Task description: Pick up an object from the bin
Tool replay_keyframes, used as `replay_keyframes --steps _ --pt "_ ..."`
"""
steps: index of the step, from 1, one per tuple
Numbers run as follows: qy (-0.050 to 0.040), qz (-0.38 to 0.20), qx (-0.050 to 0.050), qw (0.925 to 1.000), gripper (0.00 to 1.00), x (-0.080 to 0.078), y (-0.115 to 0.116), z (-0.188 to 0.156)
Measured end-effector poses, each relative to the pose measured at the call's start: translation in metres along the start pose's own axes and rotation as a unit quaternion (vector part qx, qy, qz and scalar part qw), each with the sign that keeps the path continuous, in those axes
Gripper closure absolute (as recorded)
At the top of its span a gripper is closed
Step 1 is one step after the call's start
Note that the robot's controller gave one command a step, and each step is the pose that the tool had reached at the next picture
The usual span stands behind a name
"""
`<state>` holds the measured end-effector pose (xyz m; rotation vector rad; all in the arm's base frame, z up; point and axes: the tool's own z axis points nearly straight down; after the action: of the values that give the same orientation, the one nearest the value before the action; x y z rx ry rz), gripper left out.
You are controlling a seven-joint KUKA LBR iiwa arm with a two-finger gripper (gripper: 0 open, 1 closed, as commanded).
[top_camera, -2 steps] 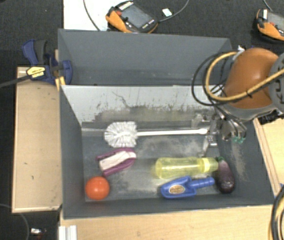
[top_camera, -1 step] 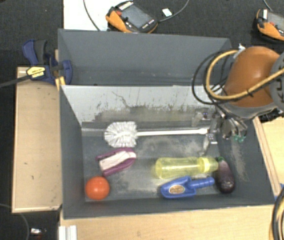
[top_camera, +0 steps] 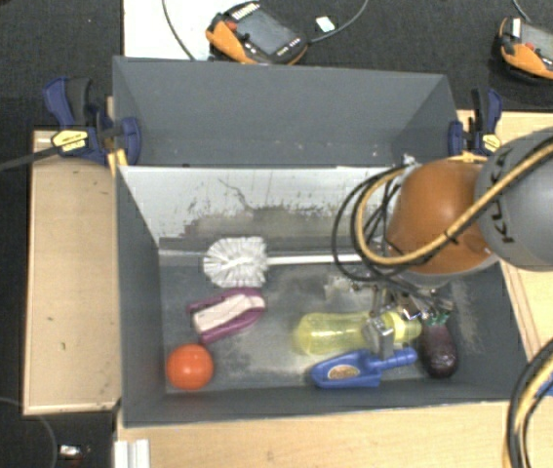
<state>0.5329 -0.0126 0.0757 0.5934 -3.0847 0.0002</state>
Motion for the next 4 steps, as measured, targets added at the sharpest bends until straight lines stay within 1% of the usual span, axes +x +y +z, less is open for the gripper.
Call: replay_keyframes --steps 1,2,3,4 --pt "-0.0051 0.019 0.002 0.9998 0.00 0.026 0.016 -0.059" --pt "-0.0023 0.003 0.000 1.0000 0.00 -0.003 0.027 -0.025" --pt "-0.0071 0.021 0.003 0.9998 0.00 0.005 0.025 0.005" --pt "-0.0072 0.060 0.001 0.9982 1.00 -0.009 0.034 0.005"
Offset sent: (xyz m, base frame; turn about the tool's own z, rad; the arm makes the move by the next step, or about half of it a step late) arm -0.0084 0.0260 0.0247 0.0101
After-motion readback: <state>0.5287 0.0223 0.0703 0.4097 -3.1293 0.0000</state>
